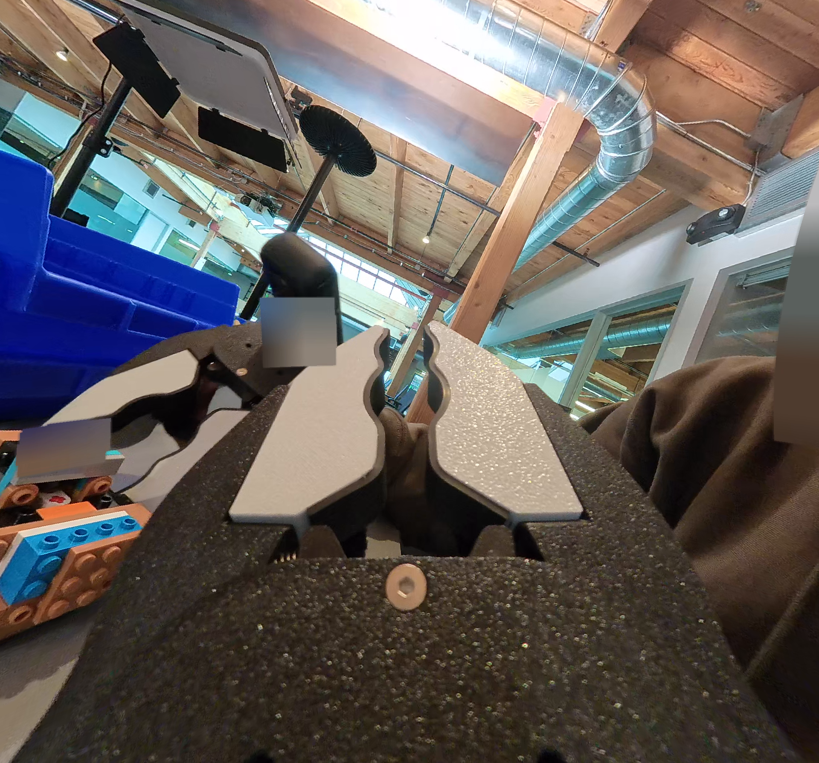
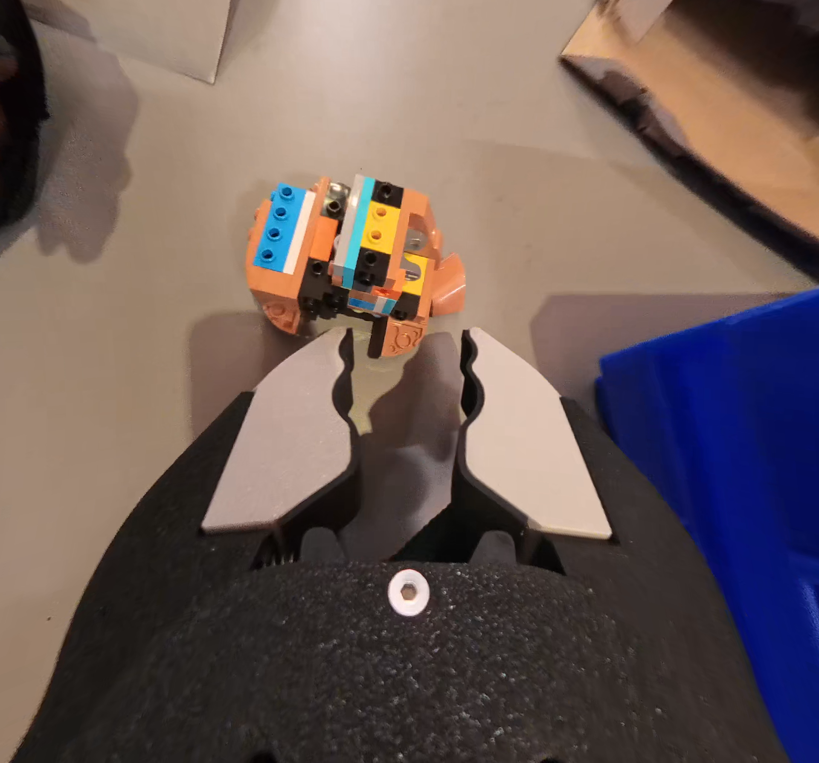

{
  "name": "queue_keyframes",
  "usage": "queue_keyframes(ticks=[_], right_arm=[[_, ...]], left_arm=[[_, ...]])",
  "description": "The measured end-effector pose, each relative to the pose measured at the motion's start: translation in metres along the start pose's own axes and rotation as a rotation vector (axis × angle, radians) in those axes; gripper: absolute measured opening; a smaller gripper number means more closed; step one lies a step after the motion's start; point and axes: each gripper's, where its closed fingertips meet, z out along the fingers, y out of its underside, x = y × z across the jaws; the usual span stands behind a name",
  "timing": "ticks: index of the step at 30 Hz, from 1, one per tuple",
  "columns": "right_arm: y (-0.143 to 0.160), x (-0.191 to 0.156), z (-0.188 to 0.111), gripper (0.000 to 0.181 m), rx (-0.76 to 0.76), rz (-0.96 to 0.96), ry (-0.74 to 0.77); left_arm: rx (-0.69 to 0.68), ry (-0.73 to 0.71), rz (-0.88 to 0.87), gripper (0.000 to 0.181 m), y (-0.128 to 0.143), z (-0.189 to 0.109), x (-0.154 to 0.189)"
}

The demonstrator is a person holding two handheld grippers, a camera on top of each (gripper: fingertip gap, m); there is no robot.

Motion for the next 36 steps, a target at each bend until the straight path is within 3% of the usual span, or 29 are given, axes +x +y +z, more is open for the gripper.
queue_keyframes(ticks=[5,8,13,17,24,33,36], right_arm=[[0.001,-0.004,0.012,0.021,-0.027,0.038,-0.068],[0.0,0.007,0.003,0.021,-0.061,-0.036,0.048],[-0.034,0.05,-0.046,0.02,0.052,-0.081,0.27],[-0.026,0.055,-0.046,0.02,-0.001,-0.06,0.23],[0.002,0.025,-0.021,0.018,-0.05,-0.024,0.142],[0.029,0.004,-0.034,0.019,-0.026,0.136,-0.004],[0.034,-0.004,-0.042,0.034,-0.021,0.161,-0.044]], left_arm=[[0.0,-0.001,-0.001,0.014,0.0,0.0,0.0],[0.002,-0.001,-0.005,0.014,0.0,0.0,-0.001],[0.0,-0.003,-0.01,0.014,0.0,0.0,-0.001],[-0.003,-0.007,-0.009,0.014,0.0,0.0,-0.002],[-0.002,-0.008,-0.007,0.014,0.0,0.0,-0.002],[0.0,-0.01,-0.009,0.014,0.0,0.0,-0.002],[0.001,-0.012,-0.007,0.014,0.0,0.0,-0.002]])
